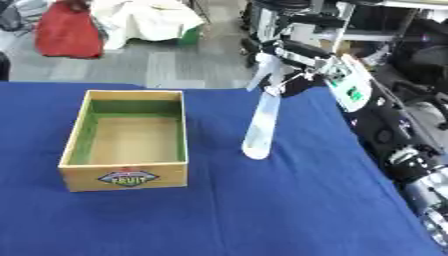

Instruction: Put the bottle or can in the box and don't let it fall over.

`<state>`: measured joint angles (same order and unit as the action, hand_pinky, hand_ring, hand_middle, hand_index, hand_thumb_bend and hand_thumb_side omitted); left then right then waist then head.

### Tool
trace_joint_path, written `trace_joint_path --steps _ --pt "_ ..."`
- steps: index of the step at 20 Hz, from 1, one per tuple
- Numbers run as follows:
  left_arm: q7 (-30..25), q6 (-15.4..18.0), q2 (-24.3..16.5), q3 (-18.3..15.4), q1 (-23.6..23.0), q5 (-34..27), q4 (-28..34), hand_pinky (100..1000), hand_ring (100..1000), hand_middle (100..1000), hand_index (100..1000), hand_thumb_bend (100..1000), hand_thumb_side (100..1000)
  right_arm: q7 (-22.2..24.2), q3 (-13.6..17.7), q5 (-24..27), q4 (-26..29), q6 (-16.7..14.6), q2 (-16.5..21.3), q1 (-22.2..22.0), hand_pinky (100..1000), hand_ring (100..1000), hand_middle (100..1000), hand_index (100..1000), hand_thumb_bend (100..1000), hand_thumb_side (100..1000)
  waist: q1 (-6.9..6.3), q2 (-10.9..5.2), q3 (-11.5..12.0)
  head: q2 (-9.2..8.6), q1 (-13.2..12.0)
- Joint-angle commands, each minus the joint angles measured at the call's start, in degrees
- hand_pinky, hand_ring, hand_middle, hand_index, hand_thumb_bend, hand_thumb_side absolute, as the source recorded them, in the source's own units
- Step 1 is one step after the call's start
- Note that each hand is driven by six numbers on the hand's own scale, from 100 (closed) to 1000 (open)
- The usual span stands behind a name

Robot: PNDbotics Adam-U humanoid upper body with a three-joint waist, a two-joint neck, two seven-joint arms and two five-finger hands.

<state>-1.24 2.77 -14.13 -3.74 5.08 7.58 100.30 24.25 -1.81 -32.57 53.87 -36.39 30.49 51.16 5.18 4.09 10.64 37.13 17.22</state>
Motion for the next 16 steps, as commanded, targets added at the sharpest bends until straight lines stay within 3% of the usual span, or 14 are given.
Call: trace_joint_path --steps 1,7,8,13,14,16 --pt "0.04 0.06 -1.24 -0.23 0.84 0.08 1.02 679 571 525 869 307 757 -0.91 0.35 -0.31 0.53 -0.38 1.23 1.16 432 824 751 726 100 100 -0.24 -0.55 0.04 -0.77 0.11" --pt "0.09 0.05 -1.24 -0.27 0.83 0.09 1.01 679 571 524 869 308 756 -2.70 0.37 1.23 0.99 -0.88 1.26 1.19 323 716 608 559 100 100 -0.22 -0.53 0.00 -0.81 0.10" --pt "0.11 0.05 -1.24 -0.28 0.82 0.09 1.01 679 571 524 869 308 756 -3.11 0.37 1.55 1.09 -0.89 1.29 1.19 286 673 572 522 100 149 -0.22 -0.53 -0.01 -0.82 0.08" --pt "0.15 0.04 -1.26 -0.31 0.83 0.06 1.01 679 570 523 869 307 756 -4.31 -0.12 0.58 2.11 -1.05 1.58 1.20 168 564 521 467 100 100 -0.22 -0.59 -0.01 -0.81 0.07" --pt "0.16 0.04 -1.26 -0.33 0.84 0.06 1.01 679 570 523 869 305 757 -4.59 -0.12 0.25 2.30 -1.13 1.59 1.18 100 508 495 447 100 111 -0.22 -0.60 0.00 -0.84 0.09" --pt "0.18 0.03 -1.25 -0.36 0.84 0.01 1.00 679 570 523 869 305 757 -5.76 0.08 0.09 2.71 -1.06 1.60 1.18 100 442 445 400 100 166 -0.21 -0.62 0.02 -0.88 0.15"
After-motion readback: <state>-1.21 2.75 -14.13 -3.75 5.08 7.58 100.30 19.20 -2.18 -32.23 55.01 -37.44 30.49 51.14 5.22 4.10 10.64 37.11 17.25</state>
